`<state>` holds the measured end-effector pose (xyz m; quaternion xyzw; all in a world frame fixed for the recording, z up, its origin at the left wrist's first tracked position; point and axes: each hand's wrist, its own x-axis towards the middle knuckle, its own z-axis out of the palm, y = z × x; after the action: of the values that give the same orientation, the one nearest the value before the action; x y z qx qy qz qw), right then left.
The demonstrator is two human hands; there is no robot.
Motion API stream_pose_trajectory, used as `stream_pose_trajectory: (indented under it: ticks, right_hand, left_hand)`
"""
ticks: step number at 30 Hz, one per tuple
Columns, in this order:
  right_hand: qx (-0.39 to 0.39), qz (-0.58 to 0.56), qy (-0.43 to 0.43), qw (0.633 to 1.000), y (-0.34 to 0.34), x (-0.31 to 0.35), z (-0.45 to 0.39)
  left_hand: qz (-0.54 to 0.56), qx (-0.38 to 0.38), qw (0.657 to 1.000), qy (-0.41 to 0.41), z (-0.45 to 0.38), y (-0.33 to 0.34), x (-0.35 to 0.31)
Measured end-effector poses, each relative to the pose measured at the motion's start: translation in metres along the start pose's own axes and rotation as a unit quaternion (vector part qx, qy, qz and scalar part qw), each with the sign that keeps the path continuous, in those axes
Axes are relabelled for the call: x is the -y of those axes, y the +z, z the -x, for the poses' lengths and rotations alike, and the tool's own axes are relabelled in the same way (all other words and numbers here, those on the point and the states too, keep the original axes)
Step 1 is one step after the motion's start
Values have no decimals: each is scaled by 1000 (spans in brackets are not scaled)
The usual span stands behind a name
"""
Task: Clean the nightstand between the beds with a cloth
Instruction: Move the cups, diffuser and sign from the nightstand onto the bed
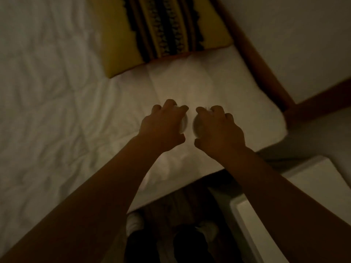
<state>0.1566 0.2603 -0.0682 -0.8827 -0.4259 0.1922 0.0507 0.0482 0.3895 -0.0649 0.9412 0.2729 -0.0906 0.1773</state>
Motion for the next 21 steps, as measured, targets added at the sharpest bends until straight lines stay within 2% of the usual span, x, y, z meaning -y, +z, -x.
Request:
stream_pose_trajectory:
  ticks: [6, 13, 16, 21]
  right_hand:
    - [12, 33, -117, 992, 45, 148, -27]
    - [46, 45, -195, 979, 117, 292, -41]
    - [68, 52, -201, 976, 146, 326, -45]
    - [108, 79, -172, 976, 182, 348, -54]
  left_hand:
    - [24, -38, 992, -121, 81, -15, 146]
    - [45, -44, 968, -244, 164, 1, 286]
    - [57, -34, 962, -264, 181, 14, 324]
    - [88, -18, 966, -243, 191, 41, 352]
